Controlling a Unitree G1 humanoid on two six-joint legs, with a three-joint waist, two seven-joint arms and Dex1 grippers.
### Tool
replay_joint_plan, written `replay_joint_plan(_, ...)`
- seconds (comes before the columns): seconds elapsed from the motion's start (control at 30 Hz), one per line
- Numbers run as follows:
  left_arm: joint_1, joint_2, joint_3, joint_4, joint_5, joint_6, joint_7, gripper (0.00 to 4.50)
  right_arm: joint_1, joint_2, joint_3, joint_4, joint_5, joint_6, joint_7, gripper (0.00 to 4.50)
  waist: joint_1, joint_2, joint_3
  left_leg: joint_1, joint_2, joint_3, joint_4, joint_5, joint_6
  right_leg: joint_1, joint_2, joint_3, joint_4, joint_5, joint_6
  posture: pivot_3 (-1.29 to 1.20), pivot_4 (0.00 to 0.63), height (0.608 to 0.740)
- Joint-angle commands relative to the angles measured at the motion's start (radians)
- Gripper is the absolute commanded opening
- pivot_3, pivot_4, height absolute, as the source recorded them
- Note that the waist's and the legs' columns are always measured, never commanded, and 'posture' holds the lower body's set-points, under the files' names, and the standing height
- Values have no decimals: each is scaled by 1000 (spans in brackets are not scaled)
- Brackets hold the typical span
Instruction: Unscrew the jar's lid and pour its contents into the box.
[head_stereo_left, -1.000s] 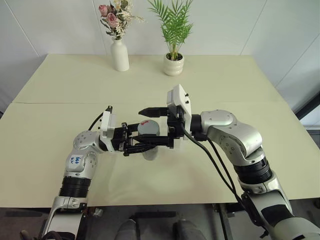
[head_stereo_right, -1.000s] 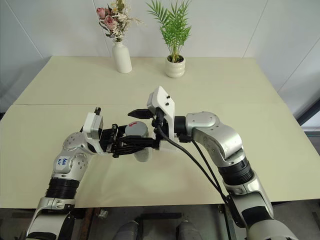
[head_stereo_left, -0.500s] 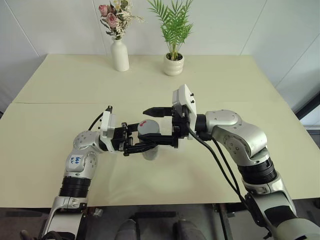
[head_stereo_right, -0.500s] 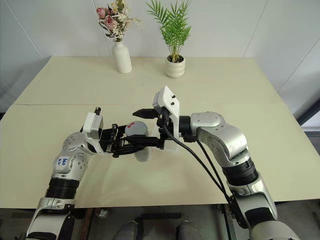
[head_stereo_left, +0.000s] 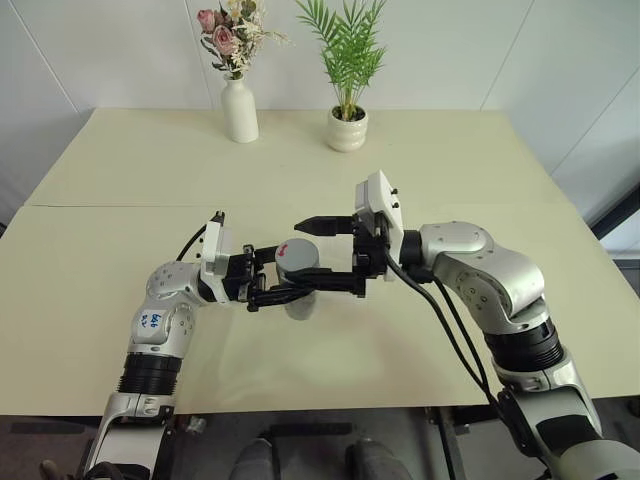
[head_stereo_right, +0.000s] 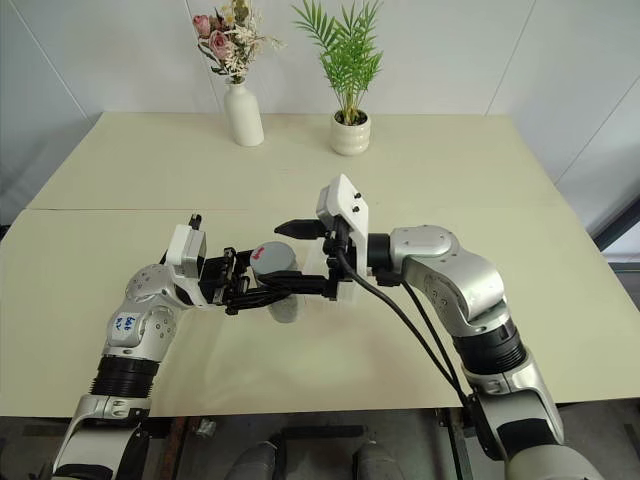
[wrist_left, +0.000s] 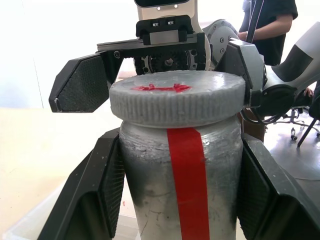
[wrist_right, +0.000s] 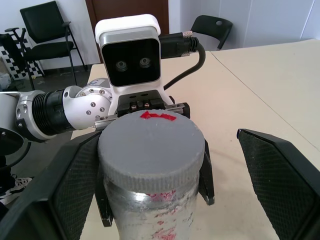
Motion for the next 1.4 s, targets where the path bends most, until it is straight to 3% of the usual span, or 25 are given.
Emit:
replay_joint_plan(0.03,-10,2,0,-27,-7,-11,-9,2511,5,-21,-37,-36,14,1,6,4455,0,0,0,0,0,0,0,0,0,0,0,0,0,0,0,0,150,740)
replay_joint_plan(1.4,-7,8,8,-30,-6,-11,-5,2511,-6,-46,-49,-48,99,37,104,4455,0,0,0,0,0,0,0,0,0,0,0,0,0,0,0,0,150,740)
